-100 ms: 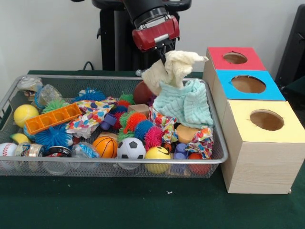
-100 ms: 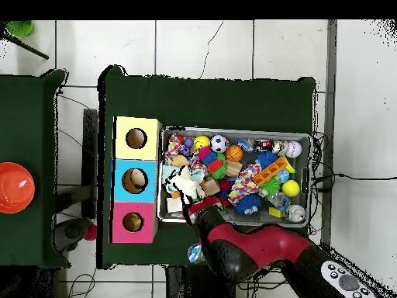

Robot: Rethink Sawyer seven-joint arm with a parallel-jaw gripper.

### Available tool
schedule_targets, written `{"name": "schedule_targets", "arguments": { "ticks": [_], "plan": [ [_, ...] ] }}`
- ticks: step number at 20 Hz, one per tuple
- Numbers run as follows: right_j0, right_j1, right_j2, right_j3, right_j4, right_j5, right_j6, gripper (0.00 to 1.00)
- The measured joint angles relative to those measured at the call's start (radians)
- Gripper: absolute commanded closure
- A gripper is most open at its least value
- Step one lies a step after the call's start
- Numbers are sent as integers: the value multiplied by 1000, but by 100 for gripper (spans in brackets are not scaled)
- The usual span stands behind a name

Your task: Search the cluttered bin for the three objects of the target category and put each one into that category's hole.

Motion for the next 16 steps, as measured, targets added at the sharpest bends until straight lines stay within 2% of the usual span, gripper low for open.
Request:
{"name": "schedule_targets", "arguments": {
  "ticks": [13,14,16],
  "plan": [
    [-6,-43,0,0,0,-13,0,100],
    [-13,-45,0,0,0,-13,0,0],
    [-16,-45,1,0,0,-13,0,0]
  ]
}}
